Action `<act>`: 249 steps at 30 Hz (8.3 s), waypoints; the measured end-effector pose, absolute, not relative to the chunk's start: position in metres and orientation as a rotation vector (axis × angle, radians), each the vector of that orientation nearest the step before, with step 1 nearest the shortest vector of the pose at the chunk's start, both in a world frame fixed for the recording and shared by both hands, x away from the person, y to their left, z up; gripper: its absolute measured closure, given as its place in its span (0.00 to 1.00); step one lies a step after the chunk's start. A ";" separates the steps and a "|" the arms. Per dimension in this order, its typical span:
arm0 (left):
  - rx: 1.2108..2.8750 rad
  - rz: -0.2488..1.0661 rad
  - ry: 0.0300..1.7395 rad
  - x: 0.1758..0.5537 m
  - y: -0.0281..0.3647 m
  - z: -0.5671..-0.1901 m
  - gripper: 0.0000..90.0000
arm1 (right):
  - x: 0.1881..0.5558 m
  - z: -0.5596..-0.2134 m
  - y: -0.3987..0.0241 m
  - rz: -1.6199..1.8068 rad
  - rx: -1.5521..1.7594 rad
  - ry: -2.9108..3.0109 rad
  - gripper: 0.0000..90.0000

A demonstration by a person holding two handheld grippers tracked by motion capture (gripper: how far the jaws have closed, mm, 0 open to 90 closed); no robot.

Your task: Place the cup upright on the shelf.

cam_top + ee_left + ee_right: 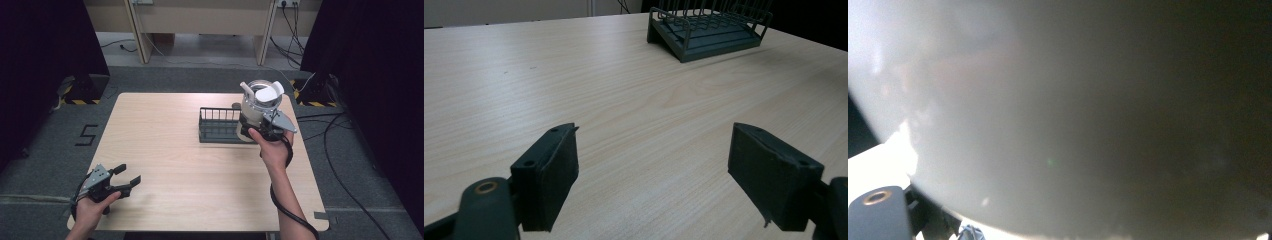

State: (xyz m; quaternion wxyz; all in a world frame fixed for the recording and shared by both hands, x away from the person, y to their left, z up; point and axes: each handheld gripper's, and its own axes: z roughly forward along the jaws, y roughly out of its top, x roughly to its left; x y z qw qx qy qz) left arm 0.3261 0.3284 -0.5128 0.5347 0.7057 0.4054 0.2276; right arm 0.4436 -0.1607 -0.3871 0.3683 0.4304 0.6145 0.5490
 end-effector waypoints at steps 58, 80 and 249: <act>1.672 0.544 0.968 0.327 0.331 -0.512 0.22 | 0.499 -0.369 -0.139 1.384 1.128 1.593 0.12; 1.670 0.541 0.971 0.327 0.332 -0.513 0.22 | 0.520 -0.382 -0.128 1.378 1.169 1.615 0.12; 1.701 0.537 0.942 0.328 0.330 -0.513 0.22 | 0.509 -0.442 -0.122 1.348 1.183 1.613 0.07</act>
